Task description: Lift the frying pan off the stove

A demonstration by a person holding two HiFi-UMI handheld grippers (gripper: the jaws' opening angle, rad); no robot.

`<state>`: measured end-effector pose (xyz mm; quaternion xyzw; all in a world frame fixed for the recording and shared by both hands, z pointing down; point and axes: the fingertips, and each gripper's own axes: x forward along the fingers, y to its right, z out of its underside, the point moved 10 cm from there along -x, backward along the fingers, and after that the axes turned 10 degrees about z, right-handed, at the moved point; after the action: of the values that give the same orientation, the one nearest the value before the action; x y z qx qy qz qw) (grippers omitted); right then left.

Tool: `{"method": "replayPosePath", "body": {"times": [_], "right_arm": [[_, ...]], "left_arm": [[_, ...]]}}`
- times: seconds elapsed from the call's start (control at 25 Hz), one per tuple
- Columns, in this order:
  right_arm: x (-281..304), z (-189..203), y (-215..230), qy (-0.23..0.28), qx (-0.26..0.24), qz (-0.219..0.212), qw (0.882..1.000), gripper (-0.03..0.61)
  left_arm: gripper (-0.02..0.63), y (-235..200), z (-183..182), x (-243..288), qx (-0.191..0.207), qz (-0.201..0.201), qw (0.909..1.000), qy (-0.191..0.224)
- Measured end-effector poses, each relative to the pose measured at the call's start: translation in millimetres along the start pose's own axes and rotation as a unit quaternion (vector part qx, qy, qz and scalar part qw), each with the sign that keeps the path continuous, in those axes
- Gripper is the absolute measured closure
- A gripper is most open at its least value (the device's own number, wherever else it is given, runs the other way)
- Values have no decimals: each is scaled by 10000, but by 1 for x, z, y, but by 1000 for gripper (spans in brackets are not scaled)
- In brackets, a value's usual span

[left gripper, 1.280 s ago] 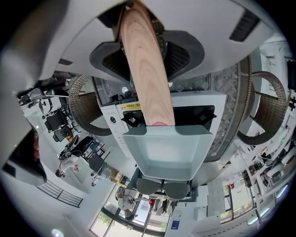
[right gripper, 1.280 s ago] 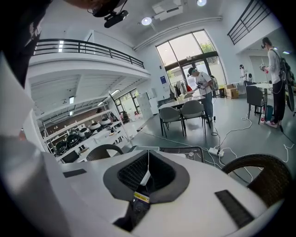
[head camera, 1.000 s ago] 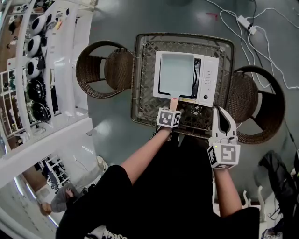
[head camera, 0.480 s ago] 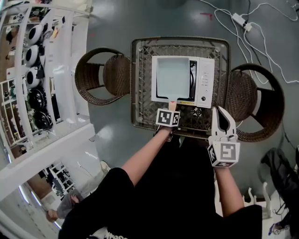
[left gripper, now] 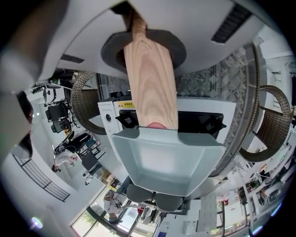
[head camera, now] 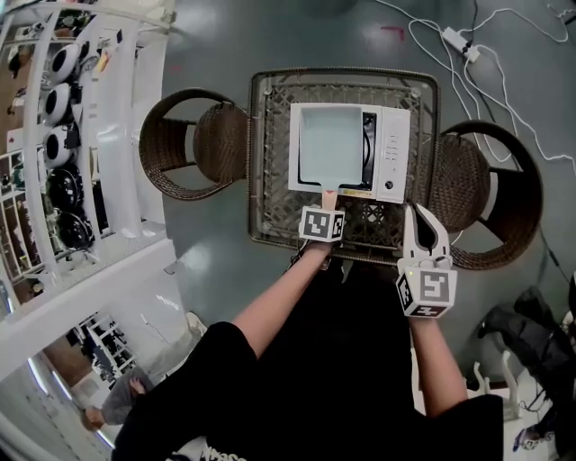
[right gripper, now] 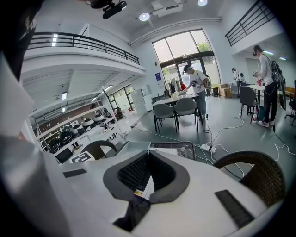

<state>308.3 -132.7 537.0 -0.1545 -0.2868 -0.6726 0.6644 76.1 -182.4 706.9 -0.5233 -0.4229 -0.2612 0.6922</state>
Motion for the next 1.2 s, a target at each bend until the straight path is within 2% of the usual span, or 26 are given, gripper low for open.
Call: {"method": "replayPosePath", "body": {"times": [0.32,0.64,0.8,0.96,1.2], "right_arm": [[-17,18,-5,-79,-175,147,9997,548],[-47,25,-39,102,-215,53,9997,548],[-67,30,-64,329,-332,128,9988,548],[-99,43,-95,344,-211,294,9988,548],[-137,52,-143,521,-331,115,9980,548]], "left_arm": [[600,-2,18,-22,42,-57,9998,194],[600,8,46,-72,155,167,9966,796],[600,9,72,-95,285,292,9930,1106],[600,9,105,-129,432,377,9899,1296],[598,19,158,-170,326,791,9829,1629]]}}
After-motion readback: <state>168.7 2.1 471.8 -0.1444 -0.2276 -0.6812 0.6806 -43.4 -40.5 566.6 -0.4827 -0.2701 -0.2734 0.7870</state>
